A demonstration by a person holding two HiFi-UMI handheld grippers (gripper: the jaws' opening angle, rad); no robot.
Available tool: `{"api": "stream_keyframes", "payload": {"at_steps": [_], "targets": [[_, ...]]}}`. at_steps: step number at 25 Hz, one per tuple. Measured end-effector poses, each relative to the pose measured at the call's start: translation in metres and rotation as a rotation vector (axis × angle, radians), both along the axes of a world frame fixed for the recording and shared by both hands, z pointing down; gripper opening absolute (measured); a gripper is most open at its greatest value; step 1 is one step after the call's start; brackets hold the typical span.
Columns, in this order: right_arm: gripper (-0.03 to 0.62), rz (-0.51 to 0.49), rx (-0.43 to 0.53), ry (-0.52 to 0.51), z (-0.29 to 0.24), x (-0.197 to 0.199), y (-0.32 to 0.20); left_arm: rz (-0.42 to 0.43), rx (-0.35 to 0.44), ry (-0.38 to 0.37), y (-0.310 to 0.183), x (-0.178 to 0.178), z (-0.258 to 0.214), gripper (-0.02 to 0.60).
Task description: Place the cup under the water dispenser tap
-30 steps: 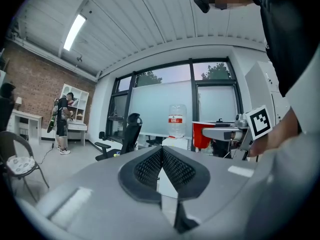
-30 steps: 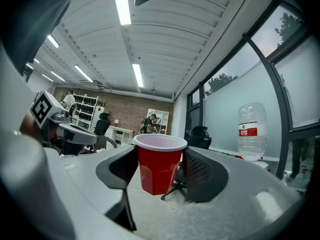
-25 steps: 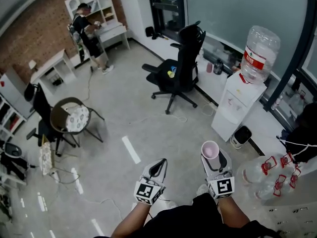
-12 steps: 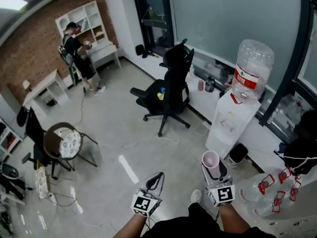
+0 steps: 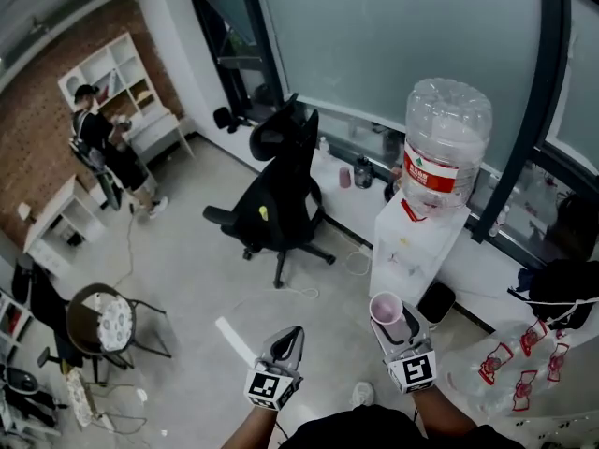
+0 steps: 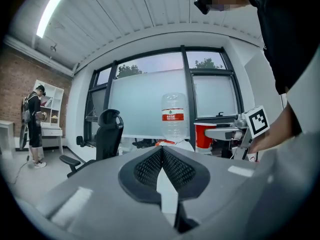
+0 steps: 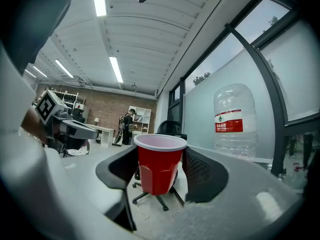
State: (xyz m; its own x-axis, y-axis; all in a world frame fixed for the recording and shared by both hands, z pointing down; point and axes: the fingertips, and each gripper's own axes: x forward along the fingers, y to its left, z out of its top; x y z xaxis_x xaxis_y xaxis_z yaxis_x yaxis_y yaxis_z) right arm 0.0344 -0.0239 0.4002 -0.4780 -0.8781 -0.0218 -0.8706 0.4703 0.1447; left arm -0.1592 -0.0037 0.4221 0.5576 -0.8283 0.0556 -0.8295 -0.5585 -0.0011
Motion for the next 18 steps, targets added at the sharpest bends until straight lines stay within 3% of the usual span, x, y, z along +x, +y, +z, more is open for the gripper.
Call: {"api": "stream_keyframes", "payload": {"at_steps": [10, 18], "targets": [[0.273, 0.101, -0.076, -0.033, 0.019, 0.063, -0.053, 0.059, -0.024, 0.009, -0.082, 0.055, 0.007, 0.017], [0.273, 0.147, -0.057, -0.01, 0.018, 0.075, -0.071, 0.156, -0.044, 0.02, -0.115, 0.09, 0.017, 0.017]]}}
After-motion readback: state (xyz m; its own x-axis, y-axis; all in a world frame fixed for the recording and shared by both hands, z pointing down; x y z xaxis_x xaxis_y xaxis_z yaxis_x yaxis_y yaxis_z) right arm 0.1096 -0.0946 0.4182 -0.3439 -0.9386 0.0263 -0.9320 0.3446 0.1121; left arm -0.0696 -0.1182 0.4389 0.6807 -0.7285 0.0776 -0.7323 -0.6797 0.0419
